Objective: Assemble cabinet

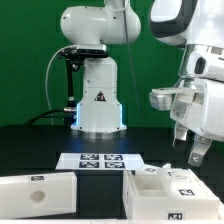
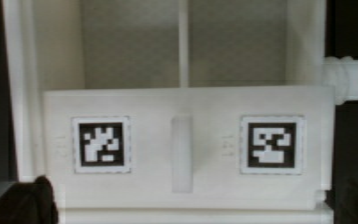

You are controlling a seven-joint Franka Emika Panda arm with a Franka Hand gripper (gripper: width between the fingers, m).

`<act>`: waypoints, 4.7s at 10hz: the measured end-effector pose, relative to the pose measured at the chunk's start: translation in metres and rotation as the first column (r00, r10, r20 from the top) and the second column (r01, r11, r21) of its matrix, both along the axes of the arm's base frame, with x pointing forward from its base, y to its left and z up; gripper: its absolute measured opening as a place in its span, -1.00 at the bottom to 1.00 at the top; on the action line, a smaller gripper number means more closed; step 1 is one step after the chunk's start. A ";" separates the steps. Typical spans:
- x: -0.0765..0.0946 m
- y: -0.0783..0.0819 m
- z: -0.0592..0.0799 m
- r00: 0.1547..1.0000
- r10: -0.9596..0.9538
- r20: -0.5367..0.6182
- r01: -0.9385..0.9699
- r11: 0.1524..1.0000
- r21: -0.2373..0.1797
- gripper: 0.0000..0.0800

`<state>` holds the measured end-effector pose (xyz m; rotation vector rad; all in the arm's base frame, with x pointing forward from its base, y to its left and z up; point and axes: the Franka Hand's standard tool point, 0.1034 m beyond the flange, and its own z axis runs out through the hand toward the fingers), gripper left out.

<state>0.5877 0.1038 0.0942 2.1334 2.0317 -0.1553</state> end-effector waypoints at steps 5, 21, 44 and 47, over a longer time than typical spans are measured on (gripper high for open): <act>-0.001 0.000 -0.001 1.000 0.000 -0.002 0.000 1.000 0.000 0.99; -0.069 0.008 0.006 0.977 -0.208 0.039 0.205 0.977 0.063 0.99; -0.105 -0.001 -0.022 0.410 -0.912 -0.014 0.865 0.384 0.324 0.99; -0.115 0.005 -0.027 0.271 -0.962 -0.038 0.917 0.246 0.312 0.99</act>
Offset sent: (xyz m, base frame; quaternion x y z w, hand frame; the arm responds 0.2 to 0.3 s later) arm 0.0000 0.0000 0.0000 0.0000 0.0000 0.0000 1.0000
